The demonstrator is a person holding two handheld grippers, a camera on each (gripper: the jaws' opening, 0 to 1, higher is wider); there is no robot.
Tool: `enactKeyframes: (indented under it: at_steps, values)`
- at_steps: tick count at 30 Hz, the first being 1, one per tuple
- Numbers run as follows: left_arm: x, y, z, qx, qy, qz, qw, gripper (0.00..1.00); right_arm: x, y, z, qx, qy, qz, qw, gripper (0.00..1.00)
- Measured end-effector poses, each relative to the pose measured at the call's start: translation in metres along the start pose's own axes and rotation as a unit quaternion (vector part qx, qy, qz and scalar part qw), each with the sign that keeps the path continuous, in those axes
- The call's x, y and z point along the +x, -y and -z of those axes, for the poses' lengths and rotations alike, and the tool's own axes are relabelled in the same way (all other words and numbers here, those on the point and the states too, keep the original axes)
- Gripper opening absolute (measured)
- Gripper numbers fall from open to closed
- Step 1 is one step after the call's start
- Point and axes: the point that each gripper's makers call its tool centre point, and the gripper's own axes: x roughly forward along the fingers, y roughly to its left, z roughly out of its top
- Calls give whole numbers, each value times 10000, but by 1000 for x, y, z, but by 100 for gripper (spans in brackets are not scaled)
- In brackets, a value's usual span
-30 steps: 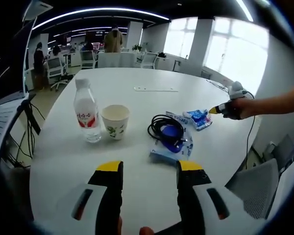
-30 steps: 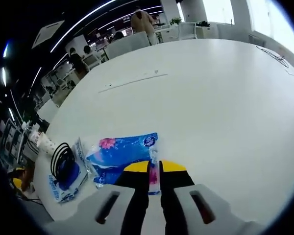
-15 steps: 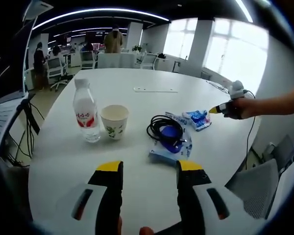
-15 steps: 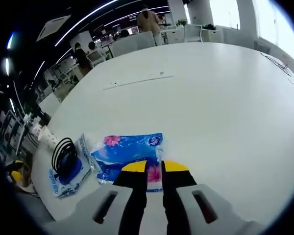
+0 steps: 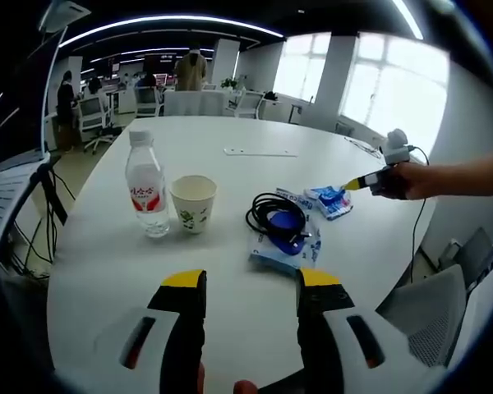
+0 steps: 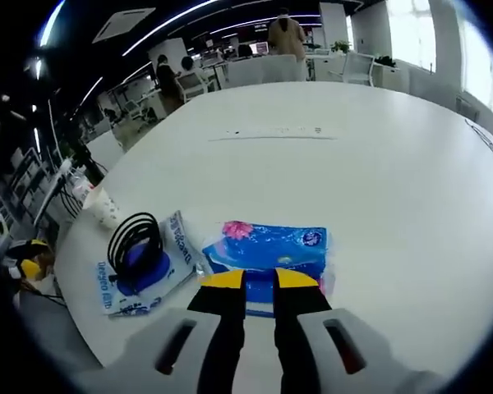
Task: Arrange the tabletop items into an orderly group along one side of the table until the central work area is clear of visible clutter.
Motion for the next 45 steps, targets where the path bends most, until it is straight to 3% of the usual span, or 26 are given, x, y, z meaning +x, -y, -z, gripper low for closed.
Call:
enactKeyframes:
  at_steps: [11, 17, 24, 30, 36, 45]
  values:
    - [-1, -3, -5, -54, 103, 5, 9999, 43, 18, -36, -6, -271, -70, -285, 9992, 10]
    - [-1, -5, -4, -79, 124, -2, 9999, 43, 22, -42, -8, -280, -71, -350, 9990, 10]
    - [0, -6, -2, -95, 131, 16, 9999, 43, 30, -68, -6, -317, -121, -544, 9979, 10]
    - [-1, -4, 0, -102, 124, 52, 9999, 43, 49, -101, -5, -454, -291, -882, 9946, 13]
    - [-2, -2, 3, -100, 107, 100, 9998, 43, 68, -127, -4, -299, -415, -1028, 9934, 16]
    - [-8, -9, 3, -146, 125, 49, 9998, 43, 85, -130, -1, -299, -572, -933, 9935, 17]
